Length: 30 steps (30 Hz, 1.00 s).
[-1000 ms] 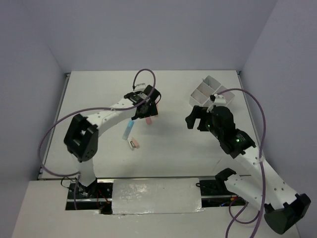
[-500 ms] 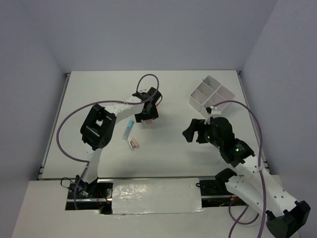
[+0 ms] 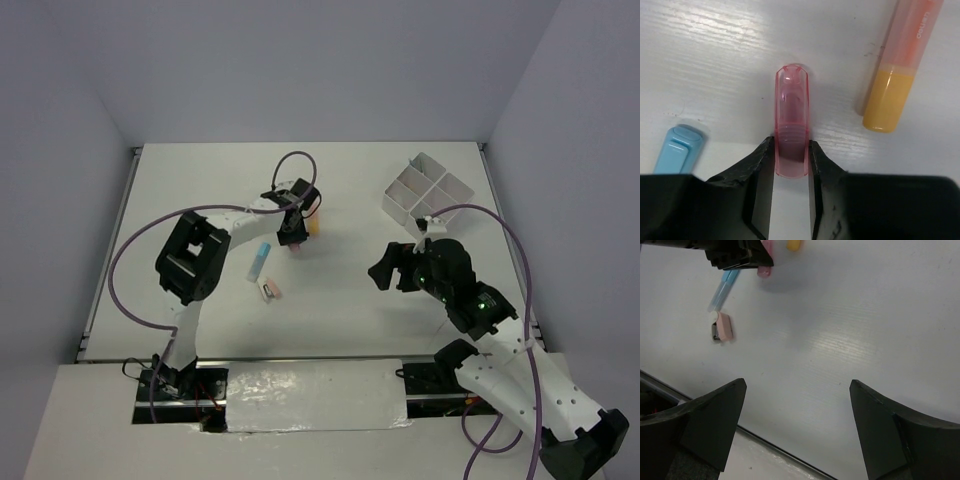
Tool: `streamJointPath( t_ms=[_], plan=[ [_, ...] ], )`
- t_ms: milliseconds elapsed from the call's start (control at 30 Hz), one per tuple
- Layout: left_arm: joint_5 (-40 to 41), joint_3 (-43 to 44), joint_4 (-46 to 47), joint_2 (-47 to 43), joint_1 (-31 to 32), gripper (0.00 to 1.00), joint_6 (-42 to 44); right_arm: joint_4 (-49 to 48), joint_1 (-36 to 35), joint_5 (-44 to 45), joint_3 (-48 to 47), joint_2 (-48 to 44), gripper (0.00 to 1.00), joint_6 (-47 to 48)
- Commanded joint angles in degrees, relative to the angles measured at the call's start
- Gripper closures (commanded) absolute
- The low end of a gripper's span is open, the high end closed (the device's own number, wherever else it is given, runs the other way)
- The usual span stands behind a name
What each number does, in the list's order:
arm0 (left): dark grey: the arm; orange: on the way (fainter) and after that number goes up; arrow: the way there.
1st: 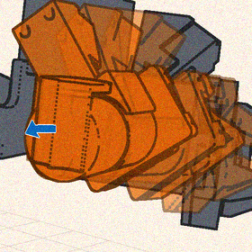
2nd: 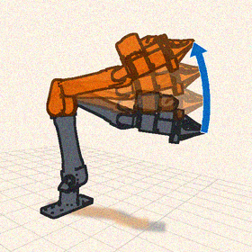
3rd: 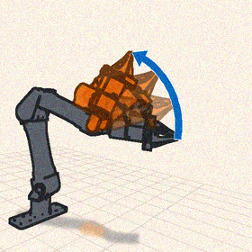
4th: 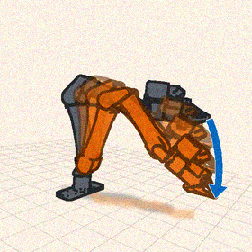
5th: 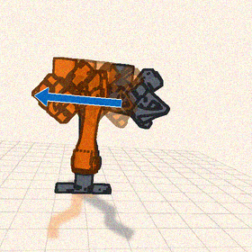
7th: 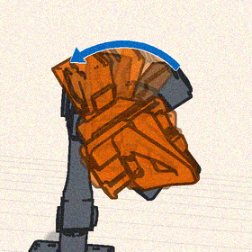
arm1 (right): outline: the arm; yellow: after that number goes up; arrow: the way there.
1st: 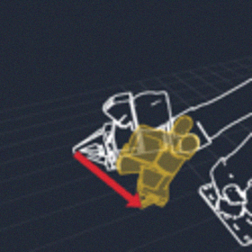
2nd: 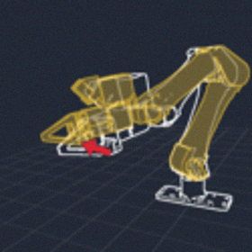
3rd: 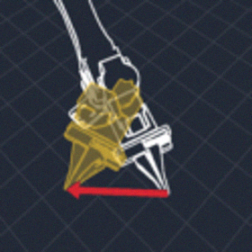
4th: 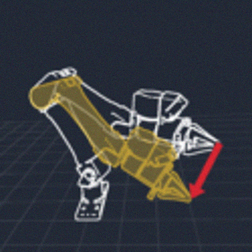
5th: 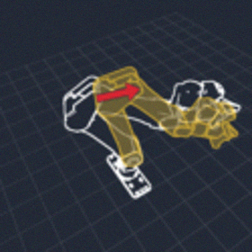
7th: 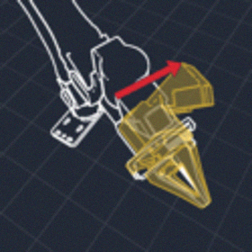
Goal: Sort the stationery into containers
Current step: Pick up the stationery from the center of the board.
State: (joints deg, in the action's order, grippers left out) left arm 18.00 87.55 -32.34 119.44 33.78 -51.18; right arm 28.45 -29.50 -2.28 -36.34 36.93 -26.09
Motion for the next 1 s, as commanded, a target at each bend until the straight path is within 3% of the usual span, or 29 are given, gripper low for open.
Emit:
streamJointPath(
  t_ms=[0, 100, 300, 467, 567, 667, 800, 967],
  plan=[
    [-3.23, -7.73, 1.47, -1.99, -0.21, 0.86, -0.77, -0.32, -0.47, -0.08, -1.81, -0.81, 0.08, 0.07],
    [-5.16, -13.44, 4.90, -7.18, 0.41, 1.00, 1.42, -4.09, -0.56, -4.56, -0.49, 0.95, 0.07, 0.16],
    [-5.87, -24.60, 20.45, -22.03, 5.50, 1.00, 11.18, -12.44, -0.56, -4.66, 0.48, 5.87, 0.07, -4.40],
    [-10.69, -38.40, 42.47, -35.82, 9.90, 1.00, 18.65, -18.68, -0.74, -4.75, -0.66, 9.39, 0.10, -10.90],
    [-16.40, -45.43, 53.73, -41.91, 11.92, 1.00, 21.38, -20.79, -1.09, -2.91, -0.49, 9.48, 0.16, -14.95],
    [-20.54, -50.19, 61.22, -45.60, 13.33, 1.00, 22.87, -22.99, -2.32, -1.15, 0.39, 8.69, 0.28, -18.90],
    [-25.98, -53.53, 67.22, -48.15, 14.65, 1.00, 24.72, -23.96, -6.35, 1.14, -0.40, 10.62, 0.32, -19.88],
    [-29.86, -53.01, 67.49, -49.21, 16.14, 1.00, 26.56, -21.77, -13.12, 8.16, -3.91, 16.24, 0.32, -19.70]
  ],
)
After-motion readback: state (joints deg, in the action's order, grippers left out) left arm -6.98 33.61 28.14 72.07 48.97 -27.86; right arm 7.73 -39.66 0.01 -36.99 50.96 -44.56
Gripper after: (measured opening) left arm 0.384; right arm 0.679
